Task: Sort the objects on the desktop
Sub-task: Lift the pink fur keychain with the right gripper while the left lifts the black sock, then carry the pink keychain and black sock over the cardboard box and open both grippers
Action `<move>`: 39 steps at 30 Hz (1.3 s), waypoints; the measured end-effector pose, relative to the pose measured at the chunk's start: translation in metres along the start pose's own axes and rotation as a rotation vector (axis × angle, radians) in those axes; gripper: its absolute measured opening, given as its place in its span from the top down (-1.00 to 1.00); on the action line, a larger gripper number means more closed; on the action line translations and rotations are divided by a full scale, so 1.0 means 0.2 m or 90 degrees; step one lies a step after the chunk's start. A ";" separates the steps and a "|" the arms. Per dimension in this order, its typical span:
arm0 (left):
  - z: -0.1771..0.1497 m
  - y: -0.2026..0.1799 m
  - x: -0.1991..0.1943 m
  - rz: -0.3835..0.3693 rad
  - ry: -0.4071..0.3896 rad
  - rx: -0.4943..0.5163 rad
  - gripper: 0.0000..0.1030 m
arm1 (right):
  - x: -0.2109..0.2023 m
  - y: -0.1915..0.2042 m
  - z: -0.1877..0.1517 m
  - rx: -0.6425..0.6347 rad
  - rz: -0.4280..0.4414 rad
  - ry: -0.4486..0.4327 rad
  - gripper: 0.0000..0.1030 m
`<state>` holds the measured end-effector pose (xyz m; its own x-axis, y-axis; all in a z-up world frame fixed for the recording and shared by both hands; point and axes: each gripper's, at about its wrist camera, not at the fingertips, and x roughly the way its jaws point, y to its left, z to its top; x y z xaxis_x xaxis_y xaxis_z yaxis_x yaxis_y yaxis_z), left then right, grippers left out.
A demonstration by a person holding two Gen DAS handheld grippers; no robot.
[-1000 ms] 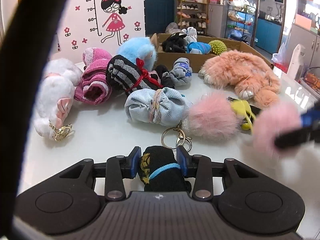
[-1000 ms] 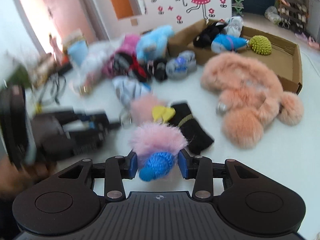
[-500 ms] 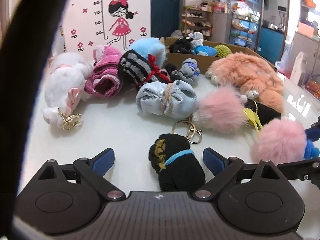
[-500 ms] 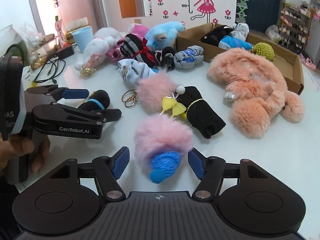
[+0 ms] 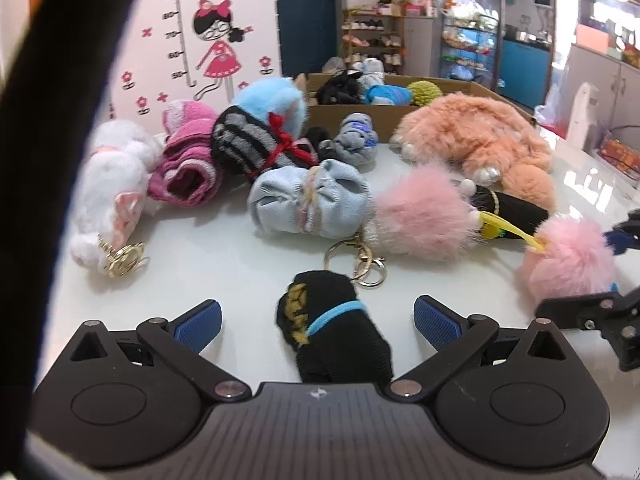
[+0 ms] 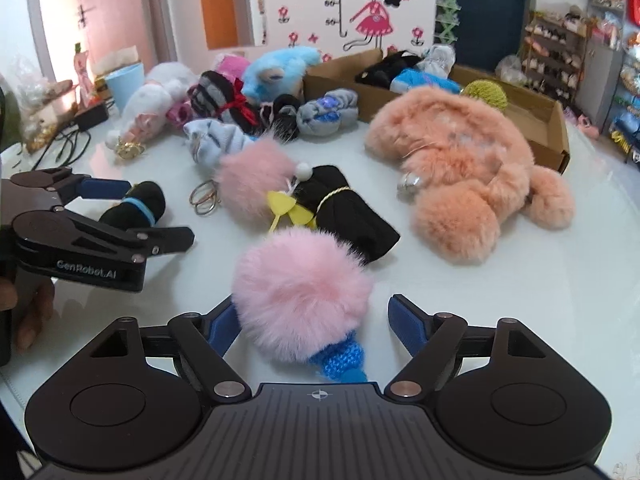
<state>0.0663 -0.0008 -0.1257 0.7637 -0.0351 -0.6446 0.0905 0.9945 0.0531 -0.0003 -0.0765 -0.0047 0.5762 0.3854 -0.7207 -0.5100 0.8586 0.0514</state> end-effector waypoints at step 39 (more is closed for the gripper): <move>0.07 -0.09 -0.39 0.023 -0.029 0.043 0.42 | -0.27 0.11 -0.07 -0.016 0.052 -0.146 0.16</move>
<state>0.0136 -0.0180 -0.0658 0.7952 -0.0047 -0.6063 0.1037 0.9863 0.1284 -0.0518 -0.0836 0.0264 0.6605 0.5225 -0.5392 -0.5752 0.8137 0.0838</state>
